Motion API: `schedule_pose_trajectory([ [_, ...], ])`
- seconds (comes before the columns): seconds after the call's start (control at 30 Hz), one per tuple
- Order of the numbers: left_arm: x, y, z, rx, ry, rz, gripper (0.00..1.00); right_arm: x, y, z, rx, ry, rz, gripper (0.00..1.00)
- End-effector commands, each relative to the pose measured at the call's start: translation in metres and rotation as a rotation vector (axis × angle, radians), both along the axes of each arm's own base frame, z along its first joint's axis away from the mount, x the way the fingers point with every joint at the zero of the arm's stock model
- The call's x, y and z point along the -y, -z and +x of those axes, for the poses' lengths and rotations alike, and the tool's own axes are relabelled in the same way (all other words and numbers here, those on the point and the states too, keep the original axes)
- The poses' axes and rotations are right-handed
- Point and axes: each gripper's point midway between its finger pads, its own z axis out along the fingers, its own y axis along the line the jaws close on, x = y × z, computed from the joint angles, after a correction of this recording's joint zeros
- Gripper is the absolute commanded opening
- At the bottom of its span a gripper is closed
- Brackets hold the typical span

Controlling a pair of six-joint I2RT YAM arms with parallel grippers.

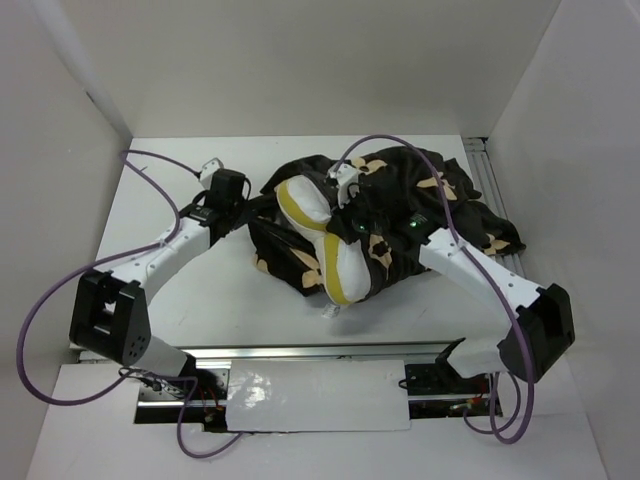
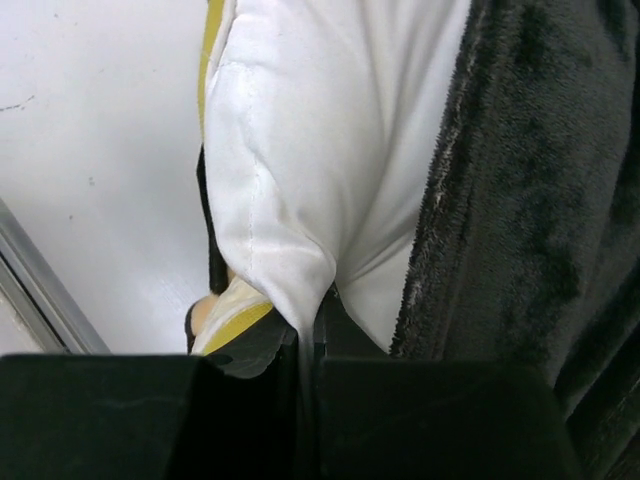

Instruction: Put the pillow into the pillowcase

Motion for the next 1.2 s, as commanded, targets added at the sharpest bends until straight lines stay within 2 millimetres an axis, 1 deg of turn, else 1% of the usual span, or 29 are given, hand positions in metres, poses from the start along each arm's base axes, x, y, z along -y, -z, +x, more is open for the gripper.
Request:
schedule_pose_trajectory([
  [0.0, -0.034, -0.057, 0.027, 0.168, -0.116, 0.025, 0.0, -0.005, 0.023, -0.019, -0.074, -0.135, -0.065, 0.0],
  [0.03, -0.032, -0.067, 0.027, 0.198, -0.099, 0.015, 0.0, -0.007, 0.031, -0.019, -0.106, -0.146, -0.078, 0.0],
  [0.07, -0.032, -0.077, 0.027, 0.227, -0.094, 0.013, 0.0, -0.011, 0.051, -0.017, -0.149, -0.142, -0.121, 0.0],
  [0.13, -0.034, -0.106, 0.023, 0.297, -0.087, 0.005, 0.0, -0.013, 0.063, -0.009, -0.175, -0.136, -0.161, 0.0],
  [0.17, -0.034, -0.119, 0.023, 0.329, -0.089, -0.006, 0.0, -0.015, 0.078, -0.009, -0.2, -0.145, -0.196, 0.0],
  [0.27, -0.033, -0.144, 0.019, 0.383, -0.064, -0.008, 0.0, -0.012, 0.097, -0.003, -0.209, -0.124, -0.272, 0.0],
  [0.3, -0.033, -0.156, 0.02, 0.406, -0.058, -0.002, 0.0, -0.008, 0.109, -0.01, -0.227, -0.155, -0.314, 0.0],
  [0.37, -0.029, -0.159, 0.019, 0.407, -0.034, 0.017, 0.0, 0.001, 0.127, -0.011, -0.254, -0.127, -0.39, 0.0],
  [0.4, -0.027, -0.166, 0.016, 0.415, -0.023, 0.008, 0.0, 0.004, 0.142, -0.014, -0.278, -0.12, -0.44, 0.0],
  [0.47, -0.018, -0.172, 0.01, 0.437, 0.017, -0.001, 0.0, 0.001, 0.145, -0.002, -0.275, -0.079, -0.454, 0.0],
  [0.5, -0.014, -0.175, 0.001, 0.454, 0.037, 0.0, 0.0, 0.003, 0.162, -0.003, -0.319, -0.091, -0.498, 0.0],
  [0.53, -0.012, -0.179, -0.004, 0.473, 0.044, -0.008, 0.0, 0.004, 0.169, -0.001, -0.341, -0.087, -0.526, 0.0],
  [0.57, -0.008, -0.187, -0.008, 0.504, 0.065, -0.015, 0.0, -0.001, 0.162, 0.015, -0.315, -0.051, -0.539, 0.0],
  [0.6, -0.002, -0.185, -0.014, 0.512, 0.084, -0.022, 0.0, 0.003, 0.183, 0.015, -0.366, -0.038, -0.595, 0.0],
  [0.63, -0.001, -0.197, -0.025, 0.544, 0.109, -0.021, 0.0, -0.003, 0.179, 0.027, -0.351, -0.027, -0.599, 0.0],
  [0.67, 0.001, -0.207, -0.03, 0.573, 0.116, -0.033, 0.0, -0.004, 0.186, 0.031, -0.353, -0.02, -0.613, 0.0],
  [0.73, -0.002, -0.208, -0.038, 0.582, 0.106, -0.02, 0.0, -0.006, 0.205, 0.038, -0.396, 0.011, -0.621, 0.0],
  [0.77, -0.005, -0.208, -0.041, 0.576, 0.099, -0.014, 0.0, -0.006, 0.202, 0.049, -0.392, 0.052, -0.604, 0.0],
  [0.8, -0.007, -0.208, -0.045, 0.572, 0.099, -0.013, 0.0, -0.008, 0.204, 0.051, -0.409, 0.044, -0.583, 0.0],
  [0.83, -0.004, -0.21, -0.047, 0.569, 0.114, -0.005, 0.0, -0.013, 0.202, 0.061, -0.411, 0.111, -0.521, 0.0],
  [0.87, -0.001, -0.213, -0.05, 0.578, 0.133, -0.017, 0.0, -0.01, 0.196, 0.076, -0.399, 0.171, -0.485, 0.0],
  [0.9, -0.001, -0.208, -0.05, 0.568, 0.134, -0.013, 0.0, -0.01, 0.195, 0.083, -0.397, 0.202, -0.455, 0.0],
  [0.93, 0.001, -0.197, -0.051, 0.539, 0.137, -0.029, 0.0, -0.018, 0.172, 0.102, -0.348, 0.298, -0.349, 0.0],
  [0.97, 0.001, -0.191, -0.051, 0.526, 0.139, -0.024, 0.0, -0.015, 0.163, 0.11, -0.325, 0.336, -0.312, 0.0],
  [1.0, 0.002, -0.184, -0.051, 0.512, 0.134, -0.032, 0.0, -0.018, 0.134, 0.118, -0.262, 0.359, -0.243, 0.0],
  [1.07, 0.009, -0.152, -0.047, 0.432, 0.159, -0.029, 0.0, -0.026, 0.106, 0.133, -0.176, 0.417, -0.107, 0.0],
  [1.1, 0.011, -0.15, -0.049, 0.418, 0.161, -0.049, 0.0, -0.029, 0.091, 0.136, -0.143, 0.423, -0.057, 0.0],
  [1.13, 0.018, -0.135, -0.048, 0.382, 0.181, -0.055, 0.0, -0.027, 0.069, 0.142, -0.092, 0.454, -0.01, 0.0],
  [1.17, 0.021, -0.128, -0.049, 0.372, 0.196, -0.06, 0.0, -0.03, 0.056, 0.15, -0.053, 0.477, 0.044, 0.0],
])
